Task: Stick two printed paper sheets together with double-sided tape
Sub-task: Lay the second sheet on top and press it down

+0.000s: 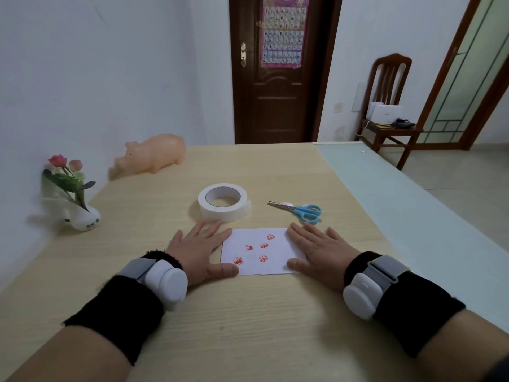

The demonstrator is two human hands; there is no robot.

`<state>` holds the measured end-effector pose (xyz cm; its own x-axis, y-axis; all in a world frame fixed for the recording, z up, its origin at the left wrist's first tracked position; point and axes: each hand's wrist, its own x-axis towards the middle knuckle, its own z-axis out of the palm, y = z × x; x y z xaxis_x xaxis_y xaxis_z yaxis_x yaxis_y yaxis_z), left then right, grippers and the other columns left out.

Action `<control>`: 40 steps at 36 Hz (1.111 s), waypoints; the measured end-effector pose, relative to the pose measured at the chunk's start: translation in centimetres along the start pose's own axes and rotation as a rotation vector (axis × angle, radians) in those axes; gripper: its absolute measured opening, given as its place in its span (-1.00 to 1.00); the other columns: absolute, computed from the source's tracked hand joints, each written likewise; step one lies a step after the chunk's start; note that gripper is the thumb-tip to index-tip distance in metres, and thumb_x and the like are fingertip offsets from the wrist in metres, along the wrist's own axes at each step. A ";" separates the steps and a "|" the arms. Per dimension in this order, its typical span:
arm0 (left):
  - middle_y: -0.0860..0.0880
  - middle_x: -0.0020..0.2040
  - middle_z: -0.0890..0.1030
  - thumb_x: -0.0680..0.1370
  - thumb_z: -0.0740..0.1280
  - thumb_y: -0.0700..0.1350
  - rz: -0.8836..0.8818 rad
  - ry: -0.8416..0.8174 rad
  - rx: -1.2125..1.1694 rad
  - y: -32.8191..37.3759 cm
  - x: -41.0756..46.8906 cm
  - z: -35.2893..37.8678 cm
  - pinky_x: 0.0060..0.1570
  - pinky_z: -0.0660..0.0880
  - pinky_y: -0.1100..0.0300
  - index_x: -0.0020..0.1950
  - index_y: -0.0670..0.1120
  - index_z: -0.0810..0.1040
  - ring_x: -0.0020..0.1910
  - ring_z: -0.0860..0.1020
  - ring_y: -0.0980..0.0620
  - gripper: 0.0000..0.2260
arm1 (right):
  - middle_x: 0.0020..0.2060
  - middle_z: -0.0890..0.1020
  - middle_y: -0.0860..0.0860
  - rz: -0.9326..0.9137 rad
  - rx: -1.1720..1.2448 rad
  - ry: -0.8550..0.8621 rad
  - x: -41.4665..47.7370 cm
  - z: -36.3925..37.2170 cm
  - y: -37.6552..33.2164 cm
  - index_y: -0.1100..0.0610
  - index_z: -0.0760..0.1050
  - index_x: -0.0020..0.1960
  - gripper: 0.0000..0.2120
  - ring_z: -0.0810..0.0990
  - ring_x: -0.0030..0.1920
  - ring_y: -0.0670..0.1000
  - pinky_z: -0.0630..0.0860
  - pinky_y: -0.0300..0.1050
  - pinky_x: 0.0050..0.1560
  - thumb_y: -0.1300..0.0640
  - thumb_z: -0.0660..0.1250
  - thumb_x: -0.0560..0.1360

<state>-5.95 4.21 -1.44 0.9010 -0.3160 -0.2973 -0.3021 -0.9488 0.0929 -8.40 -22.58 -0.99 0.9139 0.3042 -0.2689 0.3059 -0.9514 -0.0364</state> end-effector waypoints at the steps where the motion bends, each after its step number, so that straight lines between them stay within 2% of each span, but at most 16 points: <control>1: 0.15 0.54 -0.21 -0.02 -0.09 0.61 -0.004 0.007 0.000 -0.1 0.0 0.1 0.44 -0.11 -0.19 0.51 0.20 -0.15 0.52 -0.20 0.02 0.13 | 0.52 -0.19 -0.12 -0.003 0.002 0.004 0.0 0.0 0.0 -0.03 -0.23 0.53 -0.29 -0.22 0.51 -0.06 -0.20 0.08 0.49 -0.32 -0.08 0.54; 4: 0.15 0.54 -0.22 0.06 -0.12 0.55 -0.006 0.023 -0.012 -0.2 -0.2 0.3 0.45 -0.12 -0.18 0.51 0.20 -0.15 0.52 -0.21 0.03 0.04 | 0.52 -0.19 -0.11 -0.018 0.003 0.002 -0.2 0.0 0.0 -0.03 -0.24 0.53 -0.24 -0.23 0.51 -0.05 -0.20 0.08 0.49 -0.37 -0.12 0.48; 8: 0.15 0.54 -0.21 0.14 -0.04 0.56 -0.007 0.014 -0.007 -0.1 -0.1 0.4 0.45 -0.12 -0.17 0.51 0.19 -0.14 0.52 -0.20 0.03 -0.01 | 0.52 -0.19 -0.12 -0.020 0.007 -0.009 -0.3 -0.1 0.3 -0.03 -0.25 0.53 -0.06 -0.23 0.51 -0.05 -0.20 0.07 0.49 -0.48 -0.28 0.26; 10: 0.14 0.54 -0.21 0.20 0.02 0.55 -0.011 0.010 0.000 -0.1 -0.2 0.3 0.45 -0.12 -0.16 0.51 0.19 -0.14 0.52 -0.19 0.03 -0.04 | 0.52 -0.19 -0.11 -0.022 -0.002 -0.008 -0.2 0.0 0.4 -0.03 -0.25 0.53 -0.12 -0.23 0.51 -0.05 -0.20 0.08 0.49 -0.47 -0.22 0.34; 11: 0.15 0.54 -0.21 0.16 -0.01 0.56 -0.011 0.011 0.001 -0.1 -0.1 0.3 0.45 -0.12 -0.16 0.51 0.19 -0.14 0.52 -0.19 0.03 -0.01 | 0.52 -0.19 -0.11 -0.023 -0.002 -0.006 -0.1 0.1 0.4 -0.03 -0.25 0.53 -0.11 -0.23 0.51 -0.04 -0.20 0.08 0.49 -0.47 -0.22 0.34; 13: 0.15 0.54 -0.21 0.08 -0.09 0.55 -0.012 0.019 0.001 -0.1 -0.1 0.2 0.46 -0.12 -0.16 0.51 0.19 -0.14 0.52 -0.19 0.04 0.03 | 0.52 -0.19 -0.10 -0.029 0.003 0.004 -0.1 0.0 0.5 -0.03 -0.25 0.53 0.01 -0.22 0.51 -0.04 -0.20 0.07 0.48 -0.52 -0.33 0.19; 15: 0.15 0.54 -0.20 0.10 -0.07 0.55 -0.014 0.024 -0.005 -0.1 -0.1 0.2 0.46 -0.12 -0.16 0.51 0.20 -0.14 0.52 -0.19 0.04 0.02 | 0.53 -0.19 -0.08 -0.029 0.004 0.015 0.0 0.1 0.5 0.00 -0.25 0.53 0.13 -0.22 0.52 -0.04 -0.19 0.06 0.48 -0.55 -0.43 0.08; 17: 0.16 0.54 -0.20 0.09 -0.07 0.55 -0.014 0.026 -0.011 -0.1 -0.2 0.4 0.46 -0.12 -0.16 0.51 0.20 -0.14 0.52 -0.19 0.04 0.02 | 0.53 -0.19 -0.04 -0.021 0.002 0.030 -0.1 0.4 0.5 0.04 -0.25 0.53 0.17 -0.21 0.52 -0.04 -0.17 0.05 0.48 -0.56 -0.47 0.05; 21: 0.15 0.54 -0.19 0.05 -0.10 0.54 -0.016 0.032 -0.022 0.1 -0.2 0.3 0.46 -0.11 -0.16 0.51 0.19 -0.13 0.52 -0.18 0.04 0.05 | 0.53 -0.17 -0.04 -0.002 0.010 0.017 -0.4 0.2 0.4 0.04 -0.23 0.53 0.11 -0.19 0.52 -0.04 -0.15 0.05 0.49 -0.54 -0.42 0.11; 23: 0.14 0.54 -0.19 0.06 -0.09 0.54 -0.019 0.033 -0.030 0.1 -0.3 0.1 0.45 -0.10 -0.16 0.51 0.19 -0.12 0.52 -0.18 0.04 0.04 | 0.53 -0.16 -0.05 0.011 0.008 0.021 -0.4 0.1 0.3 0.04 -0.22 0.54 -0.03 -0.18 0.52 -0.05 -0.14 0.05 0.49 -0.50 -0.28 0.28; 26: 0.11 0.55 -0.18 0.26 0.01 0.50 -0.022 0.050 -0.033 0.5 -0.7 0.1 0.45 -0.11 -0.17 0.52 0.14 -0.09 0.52 -0.19 0.05 -0.09 | 0.53 -0.16 -0.05 0.010 -0.009 0.028 -0.3 0.0 0.2 0.04 -0.21 0.54 -0.21 -0.18 0.52 -0.04 -0.14 0.06 0.50 -0.37 -0.08 0.49; 28: 0.08 0.55 -0.18 0.48 0.06 0.36 -0.015 0.094 -0.028 1.1 -0.9 0.1 0.46 -0.14 -0.14 0.53 0.06 -0.06 0.52 -0.20 0.09 -0.27 | 0.53 -0.16 -0.05 0.009 -0.019 0.016 -0.3 0.1 0.1 0.04 -0.22 0.54 -0.22 -0.18 0.52 -0.04 -0.14 0.06 0.50 -0.36 -0.07 0.50; 30: 0.08 0.55 -0.19 0.58 0.02 0.23 0.014 0.152 -0.013 2.0 -0.9 0.0 0.46 -0.17 -0.09 0.54 0.01 -0.08 0.51 -0.20 0.12 -0.39 | 0.53 -0.17 -0.04 0.013 -0.021 0.010 -0.3 0.0 0.1 0.04 -0.22 0.54 -0.23 -0.18 0.52 -0.04 -0.13 0.06 0.50 -0.35 -0.07 0.51; 35: 0.09 0.55 -0.20 0.61 -0.04 0.17 0.127 0.136 0.043 4.7 0.3 0.1 0.46 -0.16 -0.09 0.54 -0.01 -0.14 0.52 -0.19 0.12 -0.43 | 0.53 -0.17 -0.05 0.019 -0.019 0.004 -0.4 -0.2 0.0 0.04 -0.22 0.54 -0.24 -0.19 0.52 -0.05 -0.14 0.06 0.50 -0.34 -0.06 0.52; 40: 0.09 0.55 -0.20 0.59 -0.04 0.22 0.098 0.084 0.058 4.3 0.5 0.8 0.46 -0.16 -0.13 0.54 -0.01 -0.17 0.51 -0.20 0.13 -0.38 | 0.53 -0.16 -0.05 0.021 -0.015 0.011 -0.3 -0.1 0.0 0.04 -0.21 0.54 -0.23 -0.18 0.52 -0.05 -0.15 0.05 0.49 -0.35 -0.06 0.51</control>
<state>-7.05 -0.01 -1.95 0.8884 -0.4087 -0.2090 -0.4051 -0.9122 0.0620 -8.65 -22.71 -0.82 0.9230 0.2846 -0.2590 0.2905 -0.9567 -0.0160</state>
